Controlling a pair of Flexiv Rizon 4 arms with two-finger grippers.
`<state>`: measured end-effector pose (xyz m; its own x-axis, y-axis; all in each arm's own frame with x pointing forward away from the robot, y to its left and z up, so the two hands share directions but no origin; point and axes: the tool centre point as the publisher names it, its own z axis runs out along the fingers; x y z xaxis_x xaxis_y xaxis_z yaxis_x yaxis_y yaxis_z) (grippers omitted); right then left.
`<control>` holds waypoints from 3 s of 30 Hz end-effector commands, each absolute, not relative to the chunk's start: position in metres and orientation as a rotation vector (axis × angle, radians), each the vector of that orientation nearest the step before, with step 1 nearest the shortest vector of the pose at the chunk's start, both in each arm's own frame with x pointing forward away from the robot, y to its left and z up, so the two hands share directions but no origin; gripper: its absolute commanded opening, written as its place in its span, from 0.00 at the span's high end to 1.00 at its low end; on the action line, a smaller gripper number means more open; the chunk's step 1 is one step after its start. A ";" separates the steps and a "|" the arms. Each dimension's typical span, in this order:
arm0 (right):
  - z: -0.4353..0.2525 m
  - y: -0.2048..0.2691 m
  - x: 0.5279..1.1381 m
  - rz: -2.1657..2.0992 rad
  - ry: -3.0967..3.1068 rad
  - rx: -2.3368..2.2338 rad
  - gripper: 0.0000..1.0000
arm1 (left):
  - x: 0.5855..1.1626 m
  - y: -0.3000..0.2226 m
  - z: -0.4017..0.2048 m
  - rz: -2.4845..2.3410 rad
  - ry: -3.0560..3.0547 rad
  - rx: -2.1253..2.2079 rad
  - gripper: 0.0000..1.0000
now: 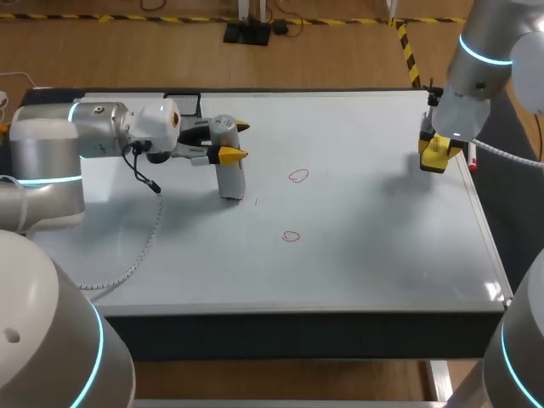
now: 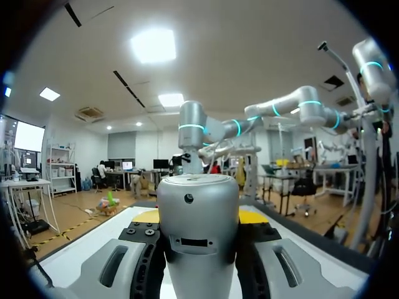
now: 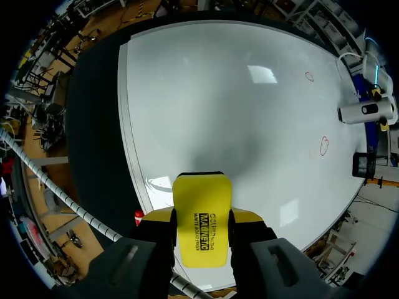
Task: Pick up the inspection probe, press it on each red-marked spot on the whiteboard one by one, put down the probe, pick up the eraser, and wipe off all the red marks.
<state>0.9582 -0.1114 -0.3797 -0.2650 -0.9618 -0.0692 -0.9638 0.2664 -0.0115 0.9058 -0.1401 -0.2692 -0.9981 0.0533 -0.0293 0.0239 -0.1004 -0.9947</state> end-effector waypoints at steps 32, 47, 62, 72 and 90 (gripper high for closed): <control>-0.379 -0.112 0.958 0.047 2.449 -1.868 1.00 | 0.905 -0.142 -0.273 2.291 -2.115 -0.087 1.00; -0.379 -0.112 0.958 0.047 2.449 -1.868 1.00 | 0.917 -0.106 -0.242 2.353 -2.189 -0.022 1.00; -0.379 -0.112 0.958 0.047 2.449 -1.868 1.00 | 0.924 -0.033 -0.227 2.425 -2.323 0.154 1.00; -0.379 -0.112 0.958 0.047 2.449 -1.868 1.00 | 0.924 0.020 -0.231 2.474 -2.388 0.314 1.00; -0.379 -0.112 0.958 0.047 2.449 -1.868 1.00 | 0.914 0.073 -0.232 2.509 -2.454 0.540 1.00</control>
<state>0.9582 -0.1114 -0.3798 -0.2651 -0.9617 -0.0690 -0.9638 0.2665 -0.0113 0.9219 0.0731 -0.2370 -0.8963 -0.4381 -0.0689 0.0802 -0.0073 -0.9968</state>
